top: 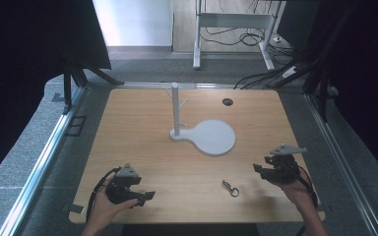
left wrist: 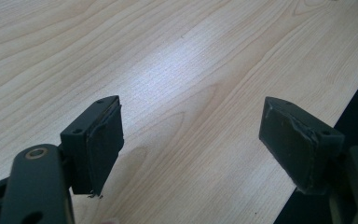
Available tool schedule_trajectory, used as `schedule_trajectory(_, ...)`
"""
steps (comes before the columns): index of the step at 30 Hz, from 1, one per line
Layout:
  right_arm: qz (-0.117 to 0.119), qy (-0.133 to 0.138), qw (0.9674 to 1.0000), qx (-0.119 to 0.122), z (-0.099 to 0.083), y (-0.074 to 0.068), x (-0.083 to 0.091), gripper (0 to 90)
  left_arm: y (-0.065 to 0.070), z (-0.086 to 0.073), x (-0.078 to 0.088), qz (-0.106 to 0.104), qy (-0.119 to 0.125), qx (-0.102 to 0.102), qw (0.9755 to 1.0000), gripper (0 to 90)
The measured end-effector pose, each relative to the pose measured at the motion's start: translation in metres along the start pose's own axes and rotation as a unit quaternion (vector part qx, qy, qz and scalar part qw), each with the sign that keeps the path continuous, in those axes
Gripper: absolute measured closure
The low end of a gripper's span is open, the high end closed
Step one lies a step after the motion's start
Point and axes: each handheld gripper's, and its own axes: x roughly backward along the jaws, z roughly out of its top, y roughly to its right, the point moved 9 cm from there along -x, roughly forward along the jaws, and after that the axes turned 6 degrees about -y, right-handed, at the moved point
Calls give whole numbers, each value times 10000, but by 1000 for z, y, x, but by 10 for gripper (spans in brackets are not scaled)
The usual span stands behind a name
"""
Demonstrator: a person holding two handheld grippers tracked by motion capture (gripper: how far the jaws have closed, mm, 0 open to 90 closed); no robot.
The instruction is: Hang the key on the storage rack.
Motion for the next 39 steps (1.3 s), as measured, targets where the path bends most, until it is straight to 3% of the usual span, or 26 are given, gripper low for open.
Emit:
schedule_trajectory(3, 166, -74, 9998, 87, 9, -5, 8, 464, 5, 3, 2, -162, 105, -35, 9998, 220)
schedule_trajectory(8, 302, -229, 9989, 265, 19, -13, 9, 483, 1, 0, -3, 7, -6, 2, 10000, 223)
schedule_trajectory(13, 364, -385, 9975, 463, 25, -24, 6, 488, 1, 1, -1, 8, 53, 15, 10000, 223)
schedule_trajectory(27, 537, -843, 9912, 866, 25, -44, -10, 523, 0, -1, -4, -23, -18, 22, 10000, 223)
schedule_trajectory(35, 611, -998, 9886, 948, 23, -51, -17, 527, -1, -1, -3, -16, -12, 46, 10000, 223)
schedule_trajectory(39, 651, -1212, 9855, 990, 18, -57, -24, 537, 0, -2, -3, -16, -35, 27, 10000, 223)
